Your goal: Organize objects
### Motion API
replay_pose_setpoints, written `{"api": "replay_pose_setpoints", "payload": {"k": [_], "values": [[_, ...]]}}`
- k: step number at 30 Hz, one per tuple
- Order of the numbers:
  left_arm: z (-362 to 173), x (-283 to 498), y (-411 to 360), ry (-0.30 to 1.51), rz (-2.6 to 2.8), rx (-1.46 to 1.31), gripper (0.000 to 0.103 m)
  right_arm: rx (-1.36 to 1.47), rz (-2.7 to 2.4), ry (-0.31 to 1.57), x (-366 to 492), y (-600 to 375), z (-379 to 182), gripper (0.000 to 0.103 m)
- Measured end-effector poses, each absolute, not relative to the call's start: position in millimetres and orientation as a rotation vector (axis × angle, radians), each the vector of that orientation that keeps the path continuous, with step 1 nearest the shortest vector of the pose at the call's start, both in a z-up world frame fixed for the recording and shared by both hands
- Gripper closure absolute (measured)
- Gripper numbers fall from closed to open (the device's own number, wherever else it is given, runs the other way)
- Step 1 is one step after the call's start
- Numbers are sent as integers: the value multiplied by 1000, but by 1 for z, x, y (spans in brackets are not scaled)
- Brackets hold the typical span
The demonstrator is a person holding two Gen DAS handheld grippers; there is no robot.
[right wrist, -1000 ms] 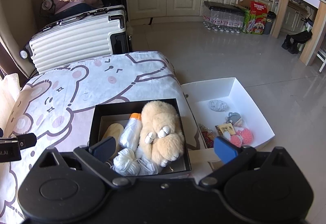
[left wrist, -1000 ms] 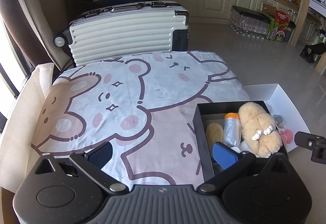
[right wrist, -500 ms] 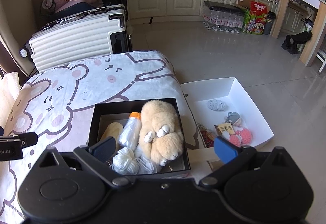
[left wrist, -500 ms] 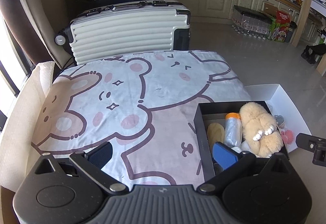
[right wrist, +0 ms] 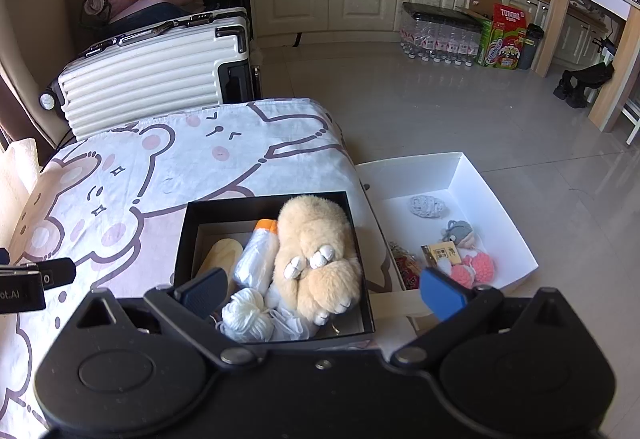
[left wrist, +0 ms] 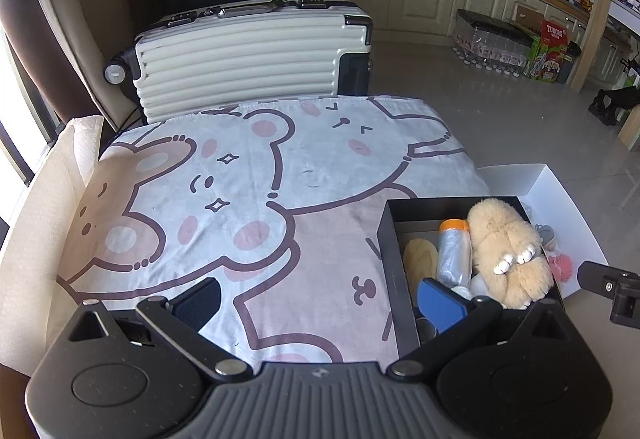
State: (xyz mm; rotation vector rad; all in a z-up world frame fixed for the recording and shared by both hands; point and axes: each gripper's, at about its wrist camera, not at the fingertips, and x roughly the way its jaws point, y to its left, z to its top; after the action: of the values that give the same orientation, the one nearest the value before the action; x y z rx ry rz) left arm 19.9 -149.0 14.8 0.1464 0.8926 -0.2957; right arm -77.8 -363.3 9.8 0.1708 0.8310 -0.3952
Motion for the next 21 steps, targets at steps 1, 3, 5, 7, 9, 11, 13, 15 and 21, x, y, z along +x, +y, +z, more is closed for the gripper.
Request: {"api": "replay_pose_setpoints", "payload": {"k": [1, 3, 5, 7, 9, 11, 13, 15, 21], "values": [[15, 20, -149, 892, -295, 147, 0, 169, -395, 830, -78, -363, 10, 0], [14, 20, -150, 892, -297, 147, 0, 167, -395, 831, -78, -363, 9, 0], [14, 20, -150, 893, -298, 149, 0, 166, -396, 833, -78, -363, 9, 0], [14, 20, -150, 893, -298, 149, 0, 167, -397, 833, -78, -364, 9, 0], [14, 19, -150, 893, -298, 150, 0, 167, -398, 835, -78, -364, 9, 0], [14, 19, -150, 893, -296, 152, 0, 167, -398, 835, -78, -365, 9, 0], [14, 19, -150, 893, -296, 154, 0, 166, -398, 836, -78, -364, 9, 0], [14, 19, -150, 893, -296, 154, 0, 166, -398, 835, -78, -364, 9, 0], [14, 19, -151, 894, -299, 156, 0, 166, -398, 836, -78, -364, 9, 0]]}}
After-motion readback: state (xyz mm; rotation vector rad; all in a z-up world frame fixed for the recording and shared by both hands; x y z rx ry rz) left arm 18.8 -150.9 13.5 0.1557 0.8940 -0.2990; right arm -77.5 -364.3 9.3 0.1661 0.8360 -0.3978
